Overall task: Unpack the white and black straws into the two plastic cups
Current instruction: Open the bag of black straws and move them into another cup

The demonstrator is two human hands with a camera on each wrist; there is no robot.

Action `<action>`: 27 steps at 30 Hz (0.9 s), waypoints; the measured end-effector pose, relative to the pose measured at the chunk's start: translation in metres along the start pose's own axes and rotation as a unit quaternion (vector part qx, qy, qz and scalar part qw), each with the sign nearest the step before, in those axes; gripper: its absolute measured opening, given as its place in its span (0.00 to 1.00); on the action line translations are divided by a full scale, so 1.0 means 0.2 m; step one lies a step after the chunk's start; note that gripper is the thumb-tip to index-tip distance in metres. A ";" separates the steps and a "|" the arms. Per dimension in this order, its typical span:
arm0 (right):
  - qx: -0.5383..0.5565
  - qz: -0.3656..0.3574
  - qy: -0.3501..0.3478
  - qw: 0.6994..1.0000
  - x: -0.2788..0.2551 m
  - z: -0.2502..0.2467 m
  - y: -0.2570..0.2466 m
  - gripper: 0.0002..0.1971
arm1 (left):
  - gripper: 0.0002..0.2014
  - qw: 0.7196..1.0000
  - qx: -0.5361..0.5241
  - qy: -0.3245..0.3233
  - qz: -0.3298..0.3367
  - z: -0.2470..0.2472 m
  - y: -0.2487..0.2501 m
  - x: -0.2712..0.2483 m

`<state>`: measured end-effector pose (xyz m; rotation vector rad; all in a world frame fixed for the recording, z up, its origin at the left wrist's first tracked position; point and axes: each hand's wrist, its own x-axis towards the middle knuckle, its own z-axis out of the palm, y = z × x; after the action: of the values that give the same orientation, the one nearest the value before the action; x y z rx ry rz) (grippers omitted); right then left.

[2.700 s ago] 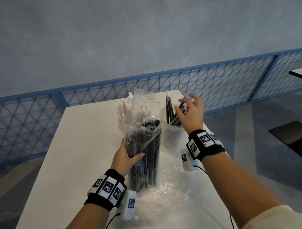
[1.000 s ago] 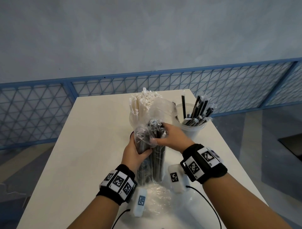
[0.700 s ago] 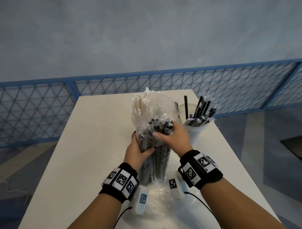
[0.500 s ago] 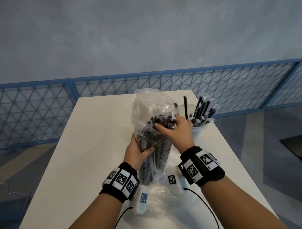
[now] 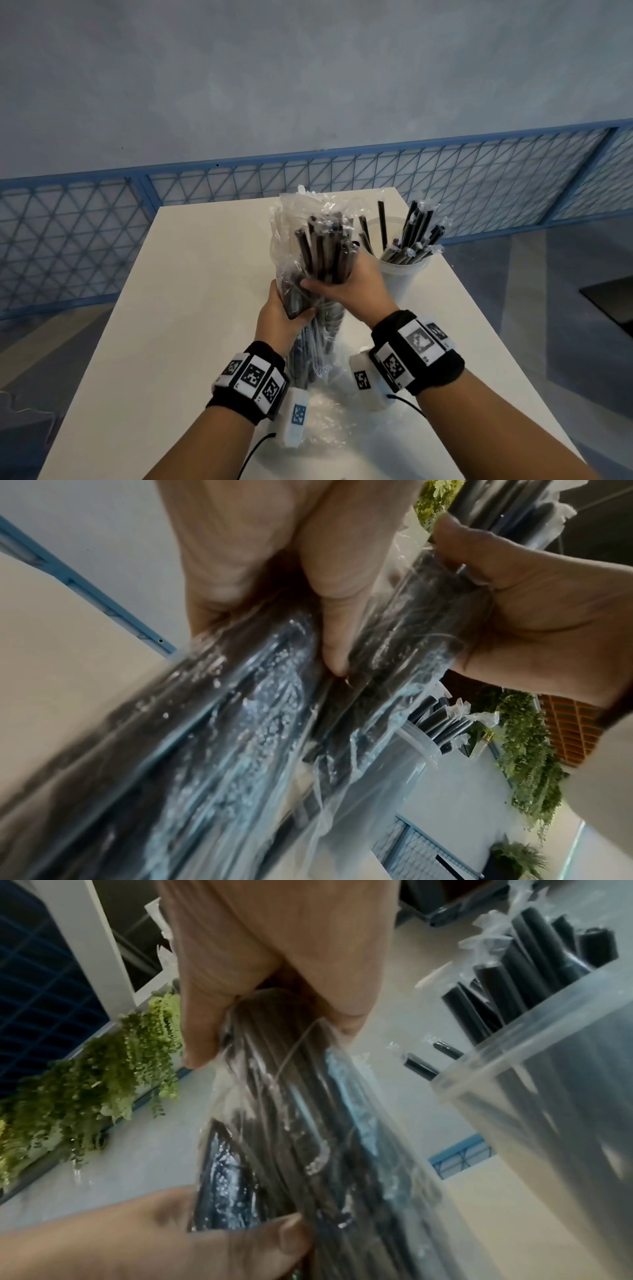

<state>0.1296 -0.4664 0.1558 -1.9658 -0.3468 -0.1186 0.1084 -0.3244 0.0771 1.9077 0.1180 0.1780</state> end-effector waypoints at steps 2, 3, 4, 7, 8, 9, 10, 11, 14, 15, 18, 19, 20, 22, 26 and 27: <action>0.015 0.015 -0.006 1.000 0.01 0.01 -0.01 0.20 | 0.32 1.000 0.004 -0.001 0.000 0.00 0.00 0.00; 0.029 0.026 -0.017 0.999 0.02 0.01 -0.01 0.18 | 0.32 1.000 0.003 -0.003 0.000 0.00 0.01 0.00; 0.041 0.033 -0.030 0.998 0.03 0.00 -0.03 0.17 | 0.32 1.000 0.002 -0.006 -0.001 0.00 0.01 0.00; 0.081 0.042 -0.027 0.995 0.05 -0.03 -0.08 0.15 | 0.31 1.000 0.007 -0.008 -0.004 0.00 0.01 0.00; 0.112 0.043 -0.006 0.993 0.05 -0.04 -0.10 0.15 | 0.31 1.000 0.007 -0.006 -0.006 -0.01 0.01 0.00; 0.147 0.046 0.022 0.988 0.06 -0.05 -0.12 0.14 | 0.31 1.000 0.005 -0.005 -0.007 -0.01 0.00 0.01; 0.183 0.049 0.056 0.980 0.07 -0.07 -0.13 0.14 | 0.31 1.000 0.003 -0.006 -0.009 -0.01 0.00 0.01; 0.216 0.055 0.091 0.971 0.09 -0.09 -0.14 0.14 | 0.31 1.000 0.003 -0.008 -0.010 -0.02 -0.01 0.01; 0.292 0.082 0.179 0.936 0.13 -0.15 -0.16 0.13 | 0.31 1.000 0.003 -0.011 -0.009 -0.02 -0.01 0.01; 0.309 0.095 0.199 0.925 0.15 -0.17 -0.16 0.11 | 0.31 1.000 -0.001 -0.012 -0.008 -0.02 0.00 0.01; 0.387 0.133 0.247 0.878 0.20 -0.23 -0.17 0.11 | 0.31 1.000 -0.014 -0.012 -0.014 -0.01 -0.01 0.02; 0.419 0.147 0.264 0.856 0.21 -0.26 -0.17 0.15 | 0.31 1.000 -0.014 -0.010 -0.017 -0.02 -0.01 0.02; 0.444 0.163 0.280 0.836 0.22 -0.29 -0.17 0.19 | 0.31 1.000 -0.014 -0.007 -0.019 -0.02 -0.02 0.02; 0.483 0.185 0.299 0.802 0.24 -0.36 -0.17 0.15 | 0.31 1.000 -0.017 0.000 -0.022 -0.03 -0.03 0.03; 0.504 0.201 0.316 0.778 0.25 -0.44 -0.12 0.13 | 0.31 1.000 -0.017 -0.004 -0.021 -0.02 -0.02 0.02; 0.505 0.200 0.323 0.775 0.25 -0.44 -0.11 0.20 | 0.31 1.000 -0.015 -0.006 -0.019 -0.02 -0.02 0.02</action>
<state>0.1775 -0.5296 0.2235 -0.7909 0.4187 -0.2580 0.1124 -0.3186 0.0752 1.8758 0.1423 0.1433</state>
